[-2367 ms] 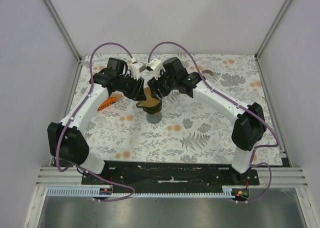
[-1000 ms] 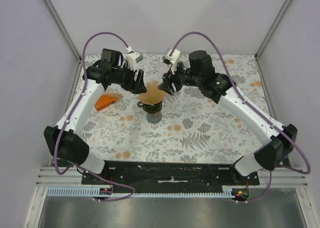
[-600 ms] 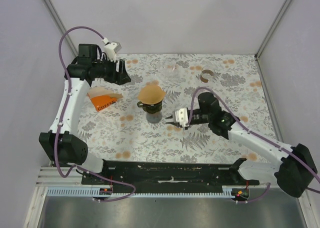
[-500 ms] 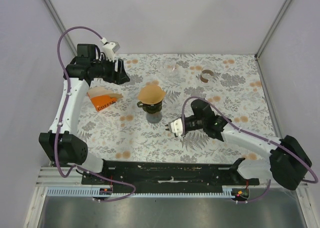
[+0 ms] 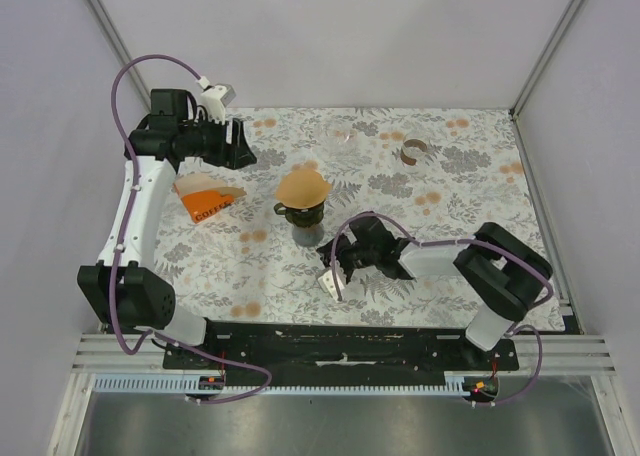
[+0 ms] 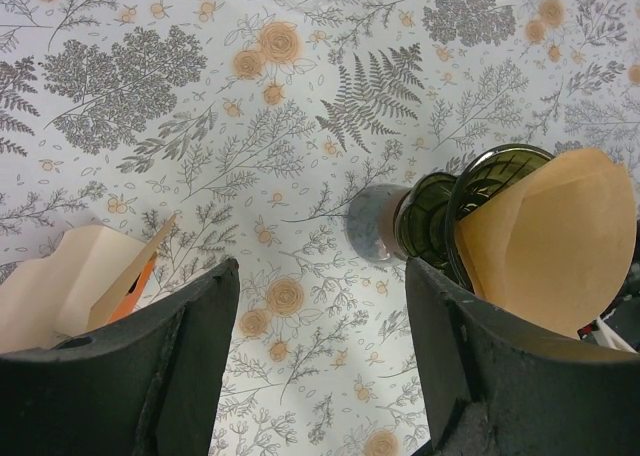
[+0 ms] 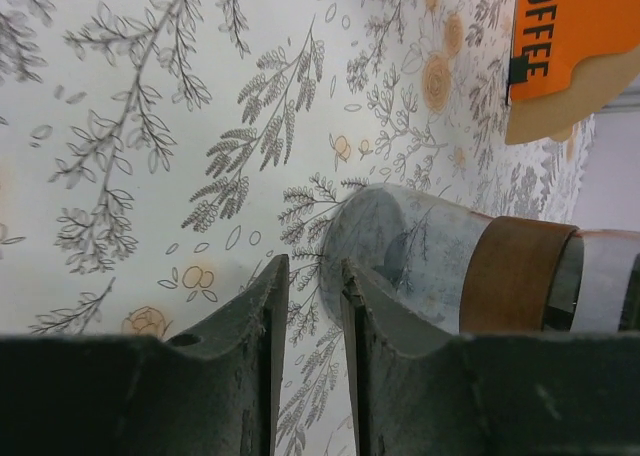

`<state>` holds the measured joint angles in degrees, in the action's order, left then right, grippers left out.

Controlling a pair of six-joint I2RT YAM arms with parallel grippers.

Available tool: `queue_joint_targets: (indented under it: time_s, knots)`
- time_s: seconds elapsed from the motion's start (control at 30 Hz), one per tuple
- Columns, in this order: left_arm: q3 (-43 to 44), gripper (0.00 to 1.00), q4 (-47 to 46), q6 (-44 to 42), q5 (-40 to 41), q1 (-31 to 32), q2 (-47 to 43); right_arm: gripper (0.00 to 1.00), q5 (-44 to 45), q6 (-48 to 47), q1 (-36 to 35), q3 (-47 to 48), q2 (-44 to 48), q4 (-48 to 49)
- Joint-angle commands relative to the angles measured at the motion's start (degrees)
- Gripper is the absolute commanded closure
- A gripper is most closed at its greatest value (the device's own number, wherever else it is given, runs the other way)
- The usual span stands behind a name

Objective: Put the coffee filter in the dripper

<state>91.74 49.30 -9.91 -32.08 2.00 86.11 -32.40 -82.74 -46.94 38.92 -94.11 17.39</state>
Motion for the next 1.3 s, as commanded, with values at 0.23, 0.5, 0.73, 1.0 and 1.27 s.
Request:
queue_joint_targets:
  time_s: [0.23, 0.5, 0.73, 1.0, 1.27]
  knots:
    - [0.7, 0.26, -1.2, 0.2, -1.0, -1.2, 0.6, 0.64, 8.5, -3.4, -0.5, 10.8, -11.7, 8.0]
    - [1.5, 0.27, -1.2, -0.3, -0.4, -1.9, 1.5, 0.62, 17.5, 3.7, -0.4, 22.9, -20.7, 5.3]
    - [2.3, 0.26, -1.1, -0.1, 1.2, -5.0, 1.3, 0.62, 20.0, 5.8, -0.3, 31.5, -26.4, 2.5]
    - [2.3, 0.26, -1.1, -0.1, 1.2, -6.5, 1.1, 0.49, 15.9, 9.3, -0.3, 28.0, -18.9, -0.5]
    - [2.3, 0.26, -1.0, 0.0, 1.3, -7.3, 1.5, 0.02, 7.3, 17.2, -0.3, 19.0, 0.0, -12.2]
